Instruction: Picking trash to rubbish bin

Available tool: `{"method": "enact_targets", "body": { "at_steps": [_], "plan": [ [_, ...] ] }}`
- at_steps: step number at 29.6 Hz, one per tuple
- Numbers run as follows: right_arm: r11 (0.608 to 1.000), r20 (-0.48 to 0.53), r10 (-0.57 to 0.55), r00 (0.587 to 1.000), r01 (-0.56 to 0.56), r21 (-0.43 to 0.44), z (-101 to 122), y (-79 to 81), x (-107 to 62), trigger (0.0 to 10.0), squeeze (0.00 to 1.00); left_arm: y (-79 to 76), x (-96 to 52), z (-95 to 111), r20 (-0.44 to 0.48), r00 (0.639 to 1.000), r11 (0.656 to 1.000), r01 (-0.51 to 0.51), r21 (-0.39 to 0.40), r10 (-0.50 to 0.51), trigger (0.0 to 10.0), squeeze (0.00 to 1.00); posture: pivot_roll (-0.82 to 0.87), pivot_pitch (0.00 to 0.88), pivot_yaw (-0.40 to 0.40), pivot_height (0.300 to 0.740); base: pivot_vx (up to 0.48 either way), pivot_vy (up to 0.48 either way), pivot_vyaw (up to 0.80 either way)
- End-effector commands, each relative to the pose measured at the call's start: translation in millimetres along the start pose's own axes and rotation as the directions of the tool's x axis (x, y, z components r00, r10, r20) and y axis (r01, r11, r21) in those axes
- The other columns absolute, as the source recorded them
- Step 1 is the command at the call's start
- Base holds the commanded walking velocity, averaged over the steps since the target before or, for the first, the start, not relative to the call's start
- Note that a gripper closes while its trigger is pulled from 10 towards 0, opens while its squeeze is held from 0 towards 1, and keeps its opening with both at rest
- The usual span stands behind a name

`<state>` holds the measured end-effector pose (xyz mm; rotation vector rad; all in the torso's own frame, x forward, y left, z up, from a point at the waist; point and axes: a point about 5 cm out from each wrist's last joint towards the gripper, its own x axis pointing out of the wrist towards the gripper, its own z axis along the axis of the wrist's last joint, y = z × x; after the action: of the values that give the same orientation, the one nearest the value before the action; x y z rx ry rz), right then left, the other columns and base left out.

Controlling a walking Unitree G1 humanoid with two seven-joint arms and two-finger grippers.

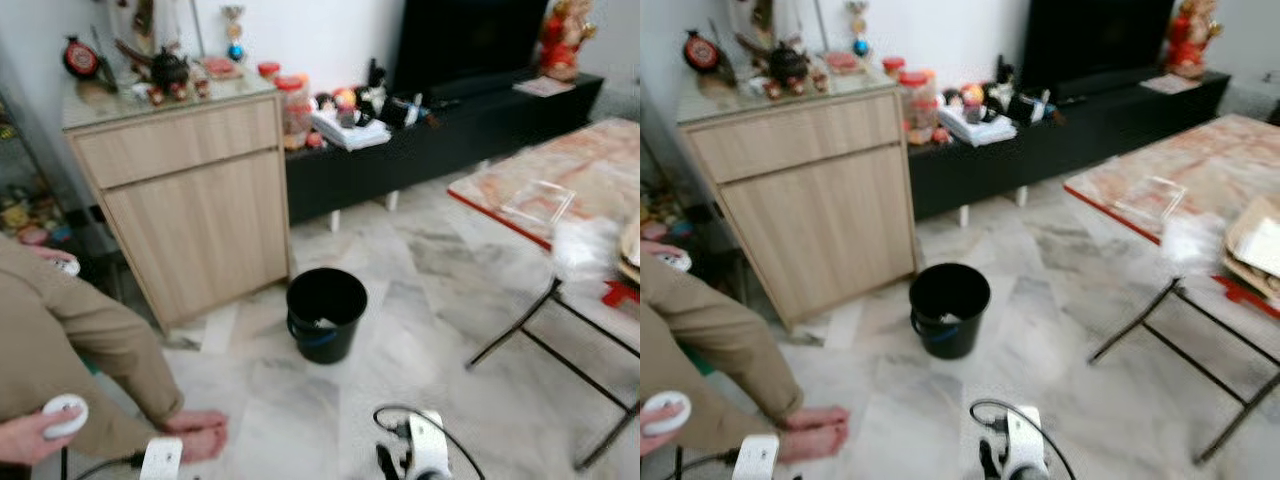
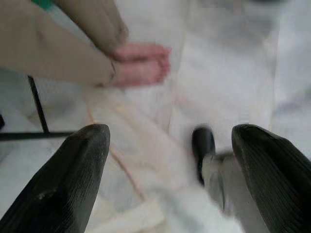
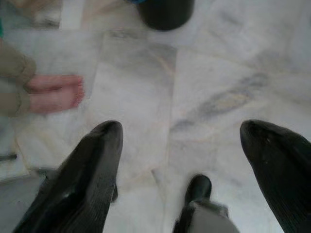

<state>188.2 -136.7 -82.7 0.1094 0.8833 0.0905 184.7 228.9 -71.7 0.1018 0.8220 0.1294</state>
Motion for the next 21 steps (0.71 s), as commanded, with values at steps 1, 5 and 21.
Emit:
{"method": "enact_targets", "body": {
  "at_steps": [1, 5, 21],
  "plan": [
    [1.0, 0.025, -0.003, 1.0, 0.002, 0.004, 7.6, 0.3, 1.5, 10.0, 0.0, 3.5, -3.3, -11.2, -0.036, 0.999, 1.0, -0.008, 0.006, 0.008, 10.0, 0.0, 0.02, 0.0, 0.02, 0.74, 0.0, 0.0, 0.0],
    [1.0, 0.019, -0.009, 1.0, 0.009, 0.011, 6.3, -1.1, 1.2, 10.0, 0.0, 3.4, -2.0, -7.4, -0.028, 1.0, 1.0, -0.006, 0.013, 0.006, 10.0, 0.0, 0.02, 0.0, 0.02, 0.74, 0.0, 0.0, 0.0],
    [1.0, 0.02, -0.015, 1.0, 0.014, 0.016, 7.6, -3.0, 1.3, 10.0, 0.0, 1.5, -1.5, -6.9, -0.033, 0.999, 1.0, 0.002, 0.022, -0.001, 10.0, 0.0, 0.0, 0.0, 0.034, 0.74, 0.0, 0.0, -0.42]
  ]
}}
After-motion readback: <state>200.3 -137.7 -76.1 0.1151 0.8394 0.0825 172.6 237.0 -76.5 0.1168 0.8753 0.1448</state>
